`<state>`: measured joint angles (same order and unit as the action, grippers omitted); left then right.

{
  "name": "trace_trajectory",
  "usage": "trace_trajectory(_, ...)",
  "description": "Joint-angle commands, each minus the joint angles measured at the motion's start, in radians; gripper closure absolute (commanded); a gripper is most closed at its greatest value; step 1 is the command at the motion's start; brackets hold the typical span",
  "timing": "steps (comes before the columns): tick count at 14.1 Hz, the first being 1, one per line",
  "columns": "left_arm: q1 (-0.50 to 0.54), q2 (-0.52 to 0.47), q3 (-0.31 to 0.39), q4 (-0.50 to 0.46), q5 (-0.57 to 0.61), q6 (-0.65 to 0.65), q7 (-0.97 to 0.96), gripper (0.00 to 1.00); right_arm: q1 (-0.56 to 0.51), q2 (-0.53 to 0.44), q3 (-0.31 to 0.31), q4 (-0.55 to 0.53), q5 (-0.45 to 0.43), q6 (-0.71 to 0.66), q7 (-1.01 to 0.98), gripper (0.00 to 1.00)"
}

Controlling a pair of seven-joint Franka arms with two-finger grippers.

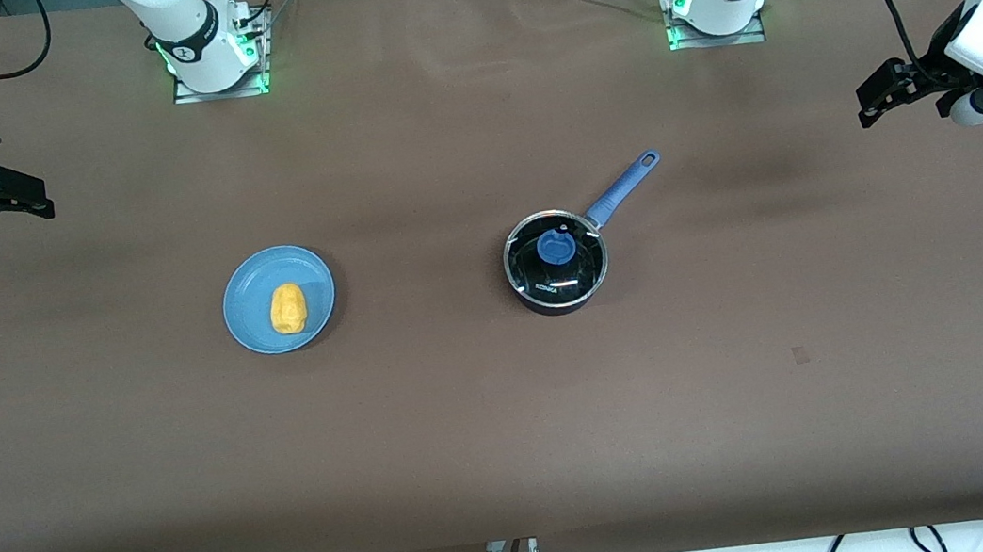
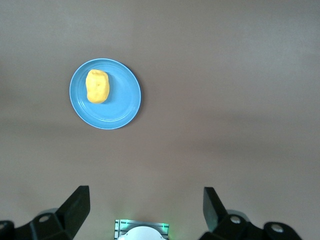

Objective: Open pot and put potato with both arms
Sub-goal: 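Move the right gripper toward the plate while the left gripper approaches the pot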

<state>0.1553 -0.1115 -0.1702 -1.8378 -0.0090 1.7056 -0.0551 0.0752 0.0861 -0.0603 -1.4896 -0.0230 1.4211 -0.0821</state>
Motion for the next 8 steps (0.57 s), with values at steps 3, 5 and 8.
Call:
trace_trajectory(3,0.006,0.01,-0.008,0.02,0.017,-0.001,0.007,0.0,-0.008,0.014,0.0,0.029,0.012,-0.007,-0.015,0.0)
trace_trajectory(5,0.006,0.019,-0.009,0.017,0.006,-0.004,0.009,0.0,-0.008,0.014,0.0,0.029,0.018,-0.007,-0.015,0.0)
trace_trajectory(8,0.006,0.016,-0.011,0.019,0.004,-0.004,0.001,0.0,-0.008,0.014,0.0,0.029,0.018,-0.007,-0.015,0.0)
